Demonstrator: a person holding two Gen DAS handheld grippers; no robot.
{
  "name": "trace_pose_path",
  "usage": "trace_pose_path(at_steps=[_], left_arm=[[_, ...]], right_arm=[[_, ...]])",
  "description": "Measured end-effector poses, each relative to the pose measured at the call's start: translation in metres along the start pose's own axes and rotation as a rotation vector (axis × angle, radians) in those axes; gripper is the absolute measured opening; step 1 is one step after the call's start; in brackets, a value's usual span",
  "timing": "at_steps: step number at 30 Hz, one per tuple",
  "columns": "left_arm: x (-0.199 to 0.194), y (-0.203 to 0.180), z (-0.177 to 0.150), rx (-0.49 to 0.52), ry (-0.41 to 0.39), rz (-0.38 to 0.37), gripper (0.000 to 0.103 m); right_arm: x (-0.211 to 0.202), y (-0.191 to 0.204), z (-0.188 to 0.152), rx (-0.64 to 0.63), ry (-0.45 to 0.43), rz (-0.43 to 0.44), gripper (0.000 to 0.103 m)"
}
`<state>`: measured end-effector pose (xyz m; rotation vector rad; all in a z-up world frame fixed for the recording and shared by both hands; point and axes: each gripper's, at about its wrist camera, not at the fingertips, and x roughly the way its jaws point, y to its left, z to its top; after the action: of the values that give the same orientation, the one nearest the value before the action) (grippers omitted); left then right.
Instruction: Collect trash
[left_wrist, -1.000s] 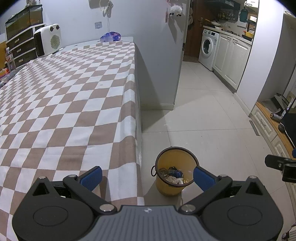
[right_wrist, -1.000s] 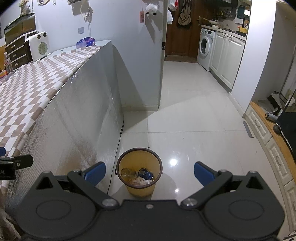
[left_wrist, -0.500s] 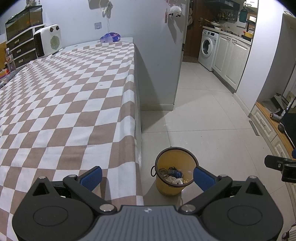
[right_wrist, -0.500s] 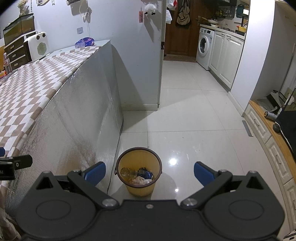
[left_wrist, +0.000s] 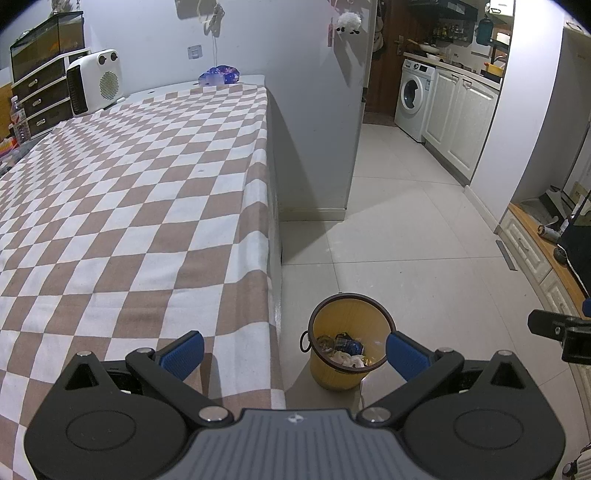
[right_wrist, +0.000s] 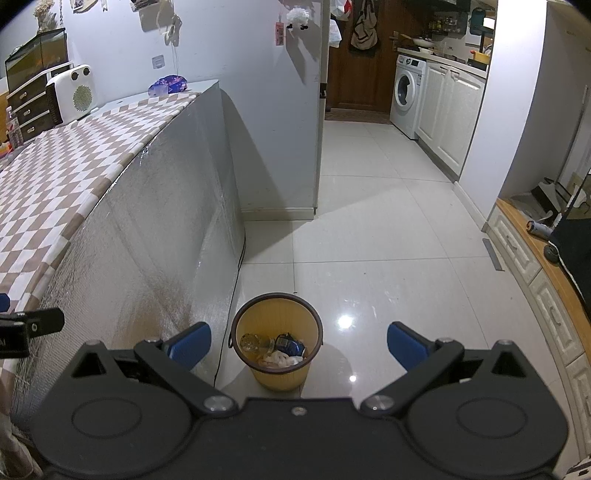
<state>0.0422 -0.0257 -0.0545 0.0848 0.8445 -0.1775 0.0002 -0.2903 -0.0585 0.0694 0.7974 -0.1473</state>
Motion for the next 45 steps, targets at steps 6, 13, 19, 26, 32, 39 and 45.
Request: trace_pose_path(at_steps=[6, 13, 19, 26, 32, 39, 45], left_arm=[[0.0001, -0.0006, 0.0006, 0.002, -0.002, 0.0, 0.103], [0.0003, -0.0008, 0.0007, 0.001, -0.002, 0.001, 0.103], [0.0, -0.0015, 0.0008, 0.003, -0.002, -0.001, 0.103], [0.0007, -0.0038, 0.003, 0.001, -0.002, -0.003, 0.103], [0.0004, -0.0036, 0.0024, 0.003, -0.002, -0.002, 0.103], [0.0004, -0.0033, 0.0019, 0.002, -0.002, -0.003, 0.103], [0.0, -0.0042, 0.002, 0.002, -0.002, -0.003, 0.103]], right_arm=[[0.0001, -0.0004, 0.0002, 0.0, 0.0, 0.0, 0.103], [-0.0004, 0.0, -0.0006, 0.004, 0.001, -0.001, 0.103], [-0.0004, 0.0, -0.0006, 0.005, 0.001, -0.002, 0.103], [-0.0005, -0.0002, -0.0007, 0.005, 0.001, -0.001, 0.103], [-0.0005, -0.0006, -0.0005, 0.005, 0.0, -0.001, 0.103], [-0.0005, -0.0005, -0.0006, 0.005, 0.001, -0.001, 0.103], [-0.0005, -0.0006, -0.0007, 0.005, 0.001, 0.0, 0.103]])
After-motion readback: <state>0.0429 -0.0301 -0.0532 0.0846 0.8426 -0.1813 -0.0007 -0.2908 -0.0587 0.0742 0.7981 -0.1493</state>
